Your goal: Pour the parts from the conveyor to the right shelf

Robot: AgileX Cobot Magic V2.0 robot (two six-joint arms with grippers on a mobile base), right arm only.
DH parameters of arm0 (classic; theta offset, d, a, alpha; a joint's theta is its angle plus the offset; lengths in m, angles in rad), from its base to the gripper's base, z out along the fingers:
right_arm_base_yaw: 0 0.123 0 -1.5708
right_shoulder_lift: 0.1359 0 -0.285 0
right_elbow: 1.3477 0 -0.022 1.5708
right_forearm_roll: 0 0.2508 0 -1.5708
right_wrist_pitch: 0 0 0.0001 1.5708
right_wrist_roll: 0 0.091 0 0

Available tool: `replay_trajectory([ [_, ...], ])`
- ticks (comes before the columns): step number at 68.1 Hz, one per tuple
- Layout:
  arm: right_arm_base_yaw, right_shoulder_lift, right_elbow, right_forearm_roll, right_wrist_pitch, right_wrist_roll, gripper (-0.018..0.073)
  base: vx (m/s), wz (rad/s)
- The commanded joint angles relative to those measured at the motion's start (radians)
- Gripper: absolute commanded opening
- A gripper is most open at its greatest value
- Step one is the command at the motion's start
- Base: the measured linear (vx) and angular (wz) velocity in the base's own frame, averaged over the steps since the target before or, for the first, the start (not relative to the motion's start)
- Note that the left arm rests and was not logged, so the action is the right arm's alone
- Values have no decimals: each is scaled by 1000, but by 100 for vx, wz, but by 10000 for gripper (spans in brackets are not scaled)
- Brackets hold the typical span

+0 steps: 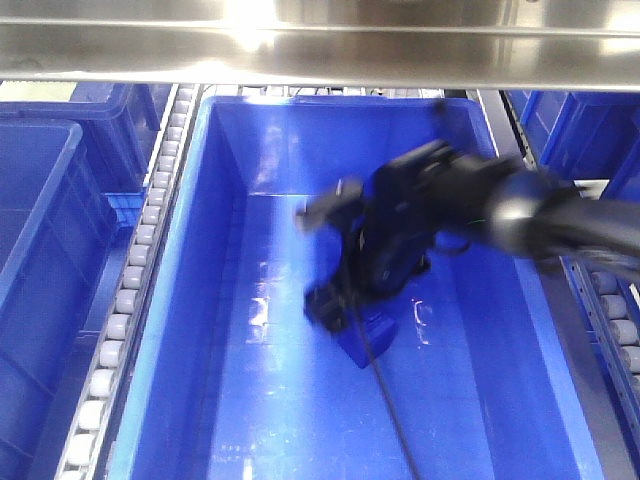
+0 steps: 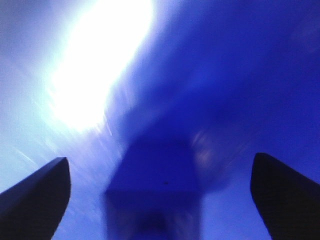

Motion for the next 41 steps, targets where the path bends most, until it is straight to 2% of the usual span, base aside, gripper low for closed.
replay_trajectory([
  [1,0,-137,59,-22,-172,7,635,0,0],
  [10,0,-298,249,-36,-410,7,541,0,0],
  [16,-1,-414,356,-48,-510,7,422,0,0],
  [21,-1,-517,435,-49,-548,7,269,0,0],
  [28,-1,-641,516,-48,-569,7,-6,0,0],
  [41,-1,-867,618,-47,-570,3,-10,0,0],
])
